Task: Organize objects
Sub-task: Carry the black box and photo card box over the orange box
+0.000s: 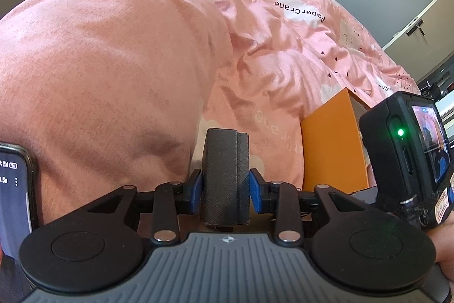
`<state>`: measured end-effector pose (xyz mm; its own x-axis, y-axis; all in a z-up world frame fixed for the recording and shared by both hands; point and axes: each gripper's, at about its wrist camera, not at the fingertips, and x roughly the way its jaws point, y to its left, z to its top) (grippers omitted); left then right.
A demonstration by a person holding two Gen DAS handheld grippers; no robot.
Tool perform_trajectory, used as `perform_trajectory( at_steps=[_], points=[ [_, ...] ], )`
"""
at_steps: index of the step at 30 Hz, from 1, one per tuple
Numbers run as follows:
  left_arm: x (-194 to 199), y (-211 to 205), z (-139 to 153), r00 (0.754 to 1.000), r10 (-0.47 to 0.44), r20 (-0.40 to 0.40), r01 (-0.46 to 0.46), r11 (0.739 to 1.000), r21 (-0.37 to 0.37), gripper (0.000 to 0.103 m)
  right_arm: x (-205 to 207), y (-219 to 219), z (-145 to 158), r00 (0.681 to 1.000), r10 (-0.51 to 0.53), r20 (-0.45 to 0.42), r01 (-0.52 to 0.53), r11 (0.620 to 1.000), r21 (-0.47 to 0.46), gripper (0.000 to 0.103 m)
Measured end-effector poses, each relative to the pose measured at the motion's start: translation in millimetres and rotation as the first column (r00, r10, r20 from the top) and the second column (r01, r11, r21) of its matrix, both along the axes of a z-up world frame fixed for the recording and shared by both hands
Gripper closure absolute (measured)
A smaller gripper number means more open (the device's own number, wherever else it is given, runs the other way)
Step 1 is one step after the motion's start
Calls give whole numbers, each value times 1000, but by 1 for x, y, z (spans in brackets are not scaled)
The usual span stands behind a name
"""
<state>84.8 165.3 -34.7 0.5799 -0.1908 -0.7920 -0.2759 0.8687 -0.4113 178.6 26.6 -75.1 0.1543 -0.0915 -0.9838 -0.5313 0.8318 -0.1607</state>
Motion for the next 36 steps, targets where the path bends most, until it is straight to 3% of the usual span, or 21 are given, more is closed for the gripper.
perform_trajectory(
  at_steps=[11, 19, 24, 29, 32, 36],
  points=[
    [-11, -15, 14, 999, 11, 51, -15, 997, 73, 64, -37, -16, 27, 984, 72, 165, -93, 988, 124, 77],
    [-16, -32, 40, 991, 1, 131, -19, 990, 140, 65, -58, -43, 79, 933, 87, 349, -185, 948, 258, 78],
    [-21, -47, 61, 980, -21, 196, -9, 989, 149, 65, -62, -69, 113, 915, 21, 403, -183, 912, 367, 78],
    [-19, -73, 84, 958, -86, 273, 51, 990, 133, 64, -63, -110, 147, 874, -94, 476, -158, 873, 462, 79],
    [-12, -93, 94, 945, -136, 299, 110, 988, 105, 64, -61, -137, 155, 858, -153, 490, -115, 873, 474, 79],
    [-2, -124, 93, 925, -226, 306, 218, 974, 60, 64, -55, -175, 145, 853, -217, 475, -34, 885, 464, 79]
  ],
)
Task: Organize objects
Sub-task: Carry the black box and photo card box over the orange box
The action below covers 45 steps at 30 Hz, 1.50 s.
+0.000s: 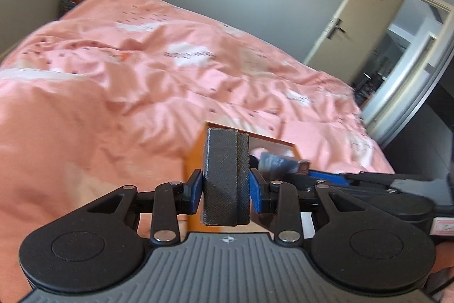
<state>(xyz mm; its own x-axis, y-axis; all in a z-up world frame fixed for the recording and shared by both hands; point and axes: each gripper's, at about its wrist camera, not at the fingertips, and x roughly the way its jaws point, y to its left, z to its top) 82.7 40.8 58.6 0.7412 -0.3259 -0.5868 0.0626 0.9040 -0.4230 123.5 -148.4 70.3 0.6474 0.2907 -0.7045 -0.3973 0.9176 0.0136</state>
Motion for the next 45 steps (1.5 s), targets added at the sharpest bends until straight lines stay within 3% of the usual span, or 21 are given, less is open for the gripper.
perform_trajectory(
  at_steps=[3, 9, 21, 30, 34, 41, 45],
  points=[
    [11, -25, -5, 997, -76, -12, 76, 997, 2, 64, 1, -25, -16, 999, -42, -25, 41, 999, -7, 79],
    [32, -66, -41, 974, -181, -135, 184, 983, 12, 64, 5, -53, -42, 995, -89, -47, 88, 996, -27, 79],
    [63, -93, -89, 919, -217, -328, 255, 964, 75, 65, 24, -73, -74, 990, -109, -85, 108, 994, -23, 79],
    [74, -100, -107, 885, -245, -395, 281, 959, 36, 64, 27, -81, -83, 989, -120, -90, 117, 992, -37, 79],
    [76, -105, -113, 879, -242, -412, 287, 957, 50, 64, 26, -83, -86, 988, -122, -95, 119, 992, -35, 79],
    [72, -109, -110, 888, -233, -396, 301, 946, 120, 56, 24, -84, -88, 988, -121, -100, 119, 992, -30, 79],
    [64, -117, -101, 901, -247, -356, 342, 910, 235, 52, 22, -86, -89, 987, -122, -102, 120, 992, -31, 79]
  ],
)
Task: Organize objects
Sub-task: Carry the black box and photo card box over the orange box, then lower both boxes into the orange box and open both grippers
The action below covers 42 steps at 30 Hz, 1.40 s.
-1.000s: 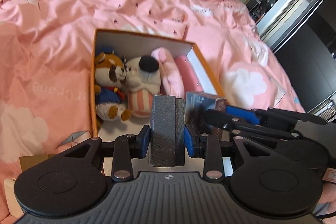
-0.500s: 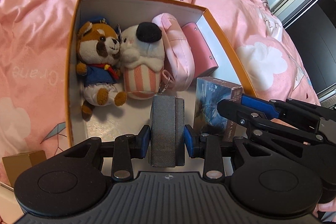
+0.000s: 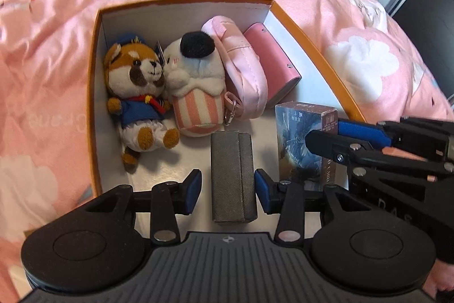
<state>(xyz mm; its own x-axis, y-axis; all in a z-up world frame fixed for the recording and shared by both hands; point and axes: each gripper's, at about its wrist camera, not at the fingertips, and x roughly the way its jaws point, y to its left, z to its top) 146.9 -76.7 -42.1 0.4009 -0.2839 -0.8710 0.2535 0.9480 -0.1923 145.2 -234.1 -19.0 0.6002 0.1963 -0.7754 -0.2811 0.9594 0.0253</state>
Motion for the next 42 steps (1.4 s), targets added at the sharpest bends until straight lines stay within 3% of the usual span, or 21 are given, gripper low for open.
perform_trajectory(
  at_steps=[5, 9, 17, 22, 27, 30, 37, 42],
  points=[
    [-11, -10, 8, 993, -76, 88, 62, 987, 146, 51, -2, 1, -2, 1000, 8, -8, -8, 1000, 1, 79],
    [-15, -8, 12, 985, -78, 152, 34, 961, 275, 51, -3, 4, -1, 1000, 16, -9, -16, 1000, -3, 79],
    [-14, 21, 31, 983, -45, 180, 17, 988, 155, 53, 3, 11, -4, 997, 29, -66, -25, 998, 51, 79],
    [-14, 46, 45, 985, 14, 170, -17, 1000, 16, 53, 11, 21, -13, 986, 40, -160, -27, 996, 82, 79],
    [-16, 69, 49, 982, 68, 178, -59, 997, -54, 41, 28, 22, -16, 965, 9, -261, 21, 993, 115, 79],
    [-13, 77, 41, 987, 71, 145, -63, 996, -56, 38, 40, 22, -19, 947, -1, -321, 51, 988, 148, 79],
    [-19, 63, 22, 994, -37, 104, 37, 999, 3, 30, 56, 25, -30, 929, -49, -366, 120, 978, 173, 79],
    [-20, 57, 9, 994, -82, 69, 79, 996, 33, 29, 63, 16, -41, 909, -91, -407, 217, 937, 275, 78]
  ],
)
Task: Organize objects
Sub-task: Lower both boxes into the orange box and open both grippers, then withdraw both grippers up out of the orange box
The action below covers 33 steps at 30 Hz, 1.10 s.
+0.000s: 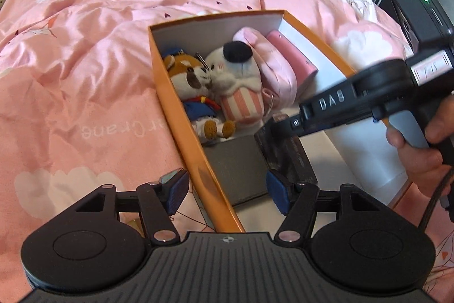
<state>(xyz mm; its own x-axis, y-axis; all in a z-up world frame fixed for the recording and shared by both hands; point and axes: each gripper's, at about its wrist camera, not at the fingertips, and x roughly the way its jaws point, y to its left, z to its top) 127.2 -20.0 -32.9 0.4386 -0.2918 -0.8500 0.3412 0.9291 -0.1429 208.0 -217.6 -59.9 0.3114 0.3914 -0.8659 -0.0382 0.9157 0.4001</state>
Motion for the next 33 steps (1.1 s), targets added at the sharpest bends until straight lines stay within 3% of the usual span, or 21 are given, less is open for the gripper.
perform_trajectory(
  at_steps=[5, 7, 13, 16, 19, 25, 28, 30, 33],
  points=[
    [2, -2, -10, 999, -6, -40, 7, 1000, 14, 29, 6, -7, -9, 999, -35, -17, 36, 999, 33, 78],
    [2, -3, -14, 999, -10, -52, 11, 1000, 22, 29, 7, -7, -6, 1000, -17, -8, 17, 1000, -7, 74],
    [2, -5, -20, 997, -3, -75, 6, 999, 34, 29, 4, 5, -5, 982, 189, 20, -183, 967, -177, 58],
    [2, -3, -21, 996, 7, -86, -3, 999, 38, 29, -1, 17, -7, 937, 348, 14, -333, 907, -259, 46],
    [3, -3, -21, 996, 7, -93, -3, 999, 35, 29, -9, 29, -8, 864, 503, 12, -471, 816, -336, 31],
    [6, -8, -27, 992, -15, -124, 23, 997, 68, 29, -19, 41, -15, 722, 682, -120, -658, 622, -423, 30],
    [10, -12, -34, 985, -36, -166, 51, 995, 86, 29, -23, 41, -23, 673, 717, -180, -706, 550, -447, 30],
    [13, -14, -39, 982, -36, -186, 54, 994, 95, 29, -24, 40, -27, 654, 730, -196, -718, 519, -463, 33],
    [16, -19, -44, 979, -43, -201, 65, 993, 103, 27, -21, 37, -30, 655, 726, -208, -723, 523, -451, 39]
  ],
)
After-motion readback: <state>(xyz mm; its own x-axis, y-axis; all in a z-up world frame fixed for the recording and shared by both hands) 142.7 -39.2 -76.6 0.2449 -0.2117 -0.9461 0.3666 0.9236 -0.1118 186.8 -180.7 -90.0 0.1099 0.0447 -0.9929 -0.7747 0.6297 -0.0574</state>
